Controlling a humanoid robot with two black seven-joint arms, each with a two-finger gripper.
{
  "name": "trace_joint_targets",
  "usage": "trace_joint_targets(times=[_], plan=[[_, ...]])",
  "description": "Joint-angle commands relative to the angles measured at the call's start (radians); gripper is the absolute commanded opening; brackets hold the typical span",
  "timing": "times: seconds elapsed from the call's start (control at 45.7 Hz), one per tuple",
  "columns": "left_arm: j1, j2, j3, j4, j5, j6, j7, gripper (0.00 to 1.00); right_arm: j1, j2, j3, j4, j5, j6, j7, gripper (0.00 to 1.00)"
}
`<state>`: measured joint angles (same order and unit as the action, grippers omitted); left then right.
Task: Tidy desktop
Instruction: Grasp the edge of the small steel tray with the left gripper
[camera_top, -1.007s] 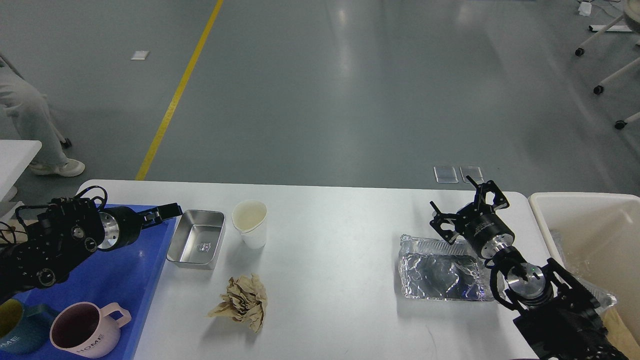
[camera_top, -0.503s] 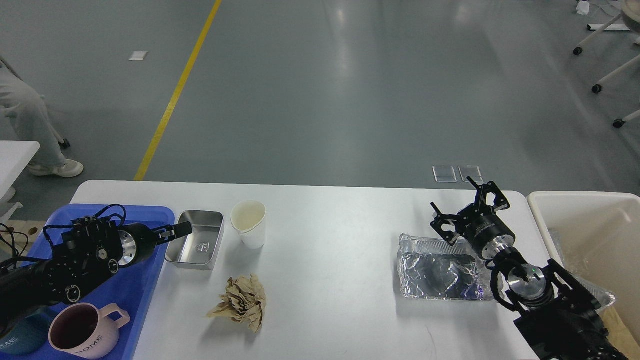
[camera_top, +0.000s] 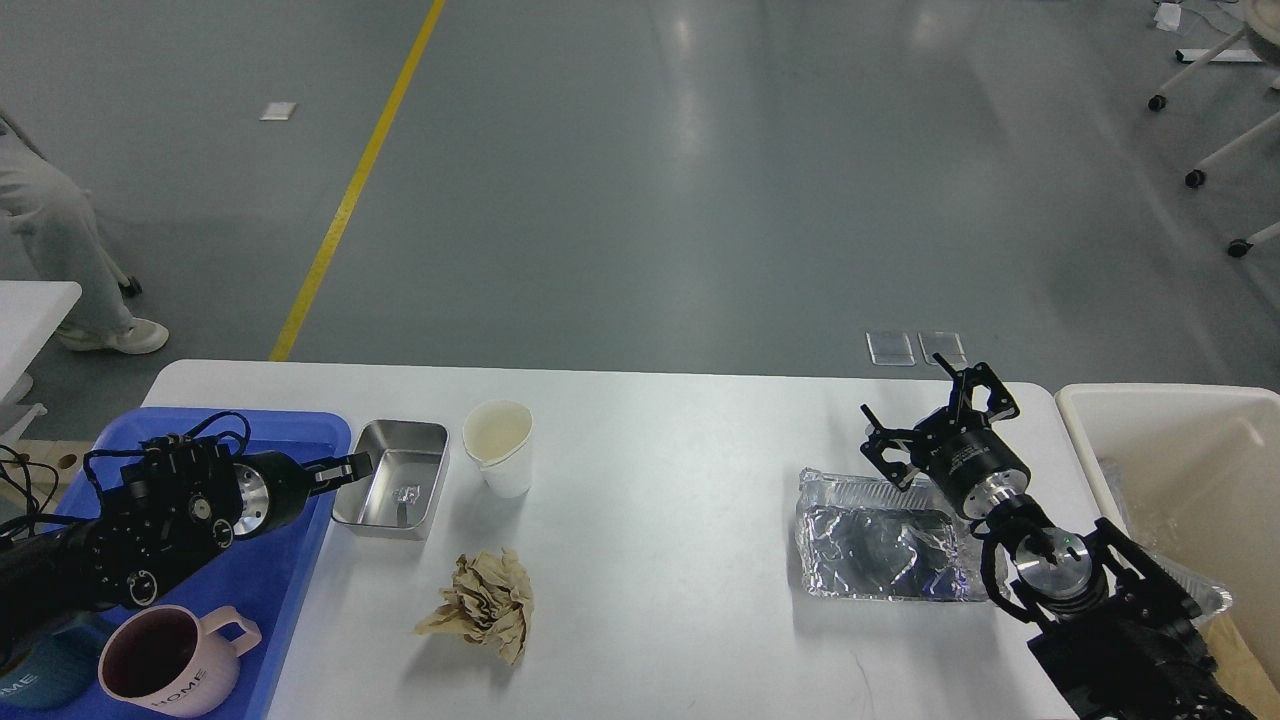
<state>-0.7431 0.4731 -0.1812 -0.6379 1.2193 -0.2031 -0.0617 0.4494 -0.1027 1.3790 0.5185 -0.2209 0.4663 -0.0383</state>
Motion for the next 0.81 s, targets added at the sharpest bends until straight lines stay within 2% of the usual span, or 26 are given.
trace_joint_targets(times=[0.0, 0.197, 0.788], plan=[[0.002, -0.002, 0.0, 0.001, 0.0, -0.013, 0.0, 0.36, -0.001, 0.0, 0.0, 0.0, -0.001, 0.0, 0.0, 1.0], [0.001, -0.002, 0.0, 0.0, 0.0, -0.015, 0.0, 0.29, -0.001, 0.0, -0.001, 0.001, 0.0, 0.0, 0.0, 1.0], [-0.018, 0.012, -0.004, -0.011, -0.001, -0.038, 0.0, 0.31, 0.003, 0.0, -0.001, 0.0, -0.008, -0.002, 0.0, 1.0]])
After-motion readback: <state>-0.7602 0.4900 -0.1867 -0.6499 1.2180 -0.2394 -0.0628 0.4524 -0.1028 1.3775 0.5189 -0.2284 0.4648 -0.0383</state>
